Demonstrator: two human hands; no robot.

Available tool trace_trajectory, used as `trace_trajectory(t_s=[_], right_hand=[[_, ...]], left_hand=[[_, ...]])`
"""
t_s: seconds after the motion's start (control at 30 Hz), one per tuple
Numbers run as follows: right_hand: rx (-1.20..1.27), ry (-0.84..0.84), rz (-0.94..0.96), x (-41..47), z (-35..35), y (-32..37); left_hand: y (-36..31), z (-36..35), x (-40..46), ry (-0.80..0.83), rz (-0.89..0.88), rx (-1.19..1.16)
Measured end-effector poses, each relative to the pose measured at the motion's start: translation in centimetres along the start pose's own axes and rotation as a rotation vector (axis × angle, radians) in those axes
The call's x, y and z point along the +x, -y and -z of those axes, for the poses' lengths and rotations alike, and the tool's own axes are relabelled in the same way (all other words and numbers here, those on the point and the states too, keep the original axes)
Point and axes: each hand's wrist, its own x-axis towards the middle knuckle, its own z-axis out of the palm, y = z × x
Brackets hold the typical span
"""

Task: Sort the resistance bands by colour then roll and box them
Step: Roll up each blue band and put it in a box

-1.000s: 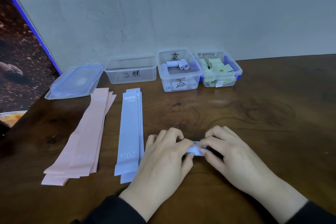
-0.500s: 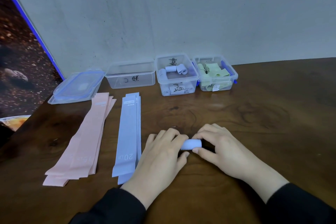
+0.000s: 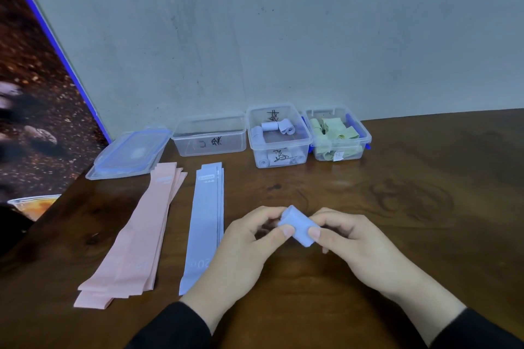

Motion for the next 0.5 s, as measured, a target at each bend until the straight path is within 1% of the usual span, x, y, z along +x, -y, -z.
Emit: trace_trajectory(t_s=[0.1,0.17,0.2,0.3,0.33,0.4,0.5], right_hand=[[0.053,-0.009,-0.035,0.5,-0.3,1.4],[0.021,-0.031,-0.045,1.0,-0.3,2.2],[-0.027,-0.071,-0.036,1.2,-0.2,2.4],[-0.185,-0.27,0.037,1.8,0.3,3.0],[-0.213,-0.304,0.071,2.0,0.5,3.2],[-0.271,-0.286,0.154,2.6,0.8,3.8],[-0.444,-0.17,0.32,3.8,1.2,4.2]], left_hand=[[-0.8,0.0,0.5,-0.043,0.042,-0.172],[-1.0,0.1,1.0,-0.043,0.083,-0.277],[-1.2,0.3,1.3,-0.039,0.112,-0.335],[-1.8,1.4,2.3,-0.014,0.205,-0.477],[-1.8,1.8,2.6,-0.002,0.218,-0.515],[-1.9,2.4,3.3,-0.005,0.231,-0.571],[-1.9,3.2,4.4,-0.001,0.29,-0.64]])
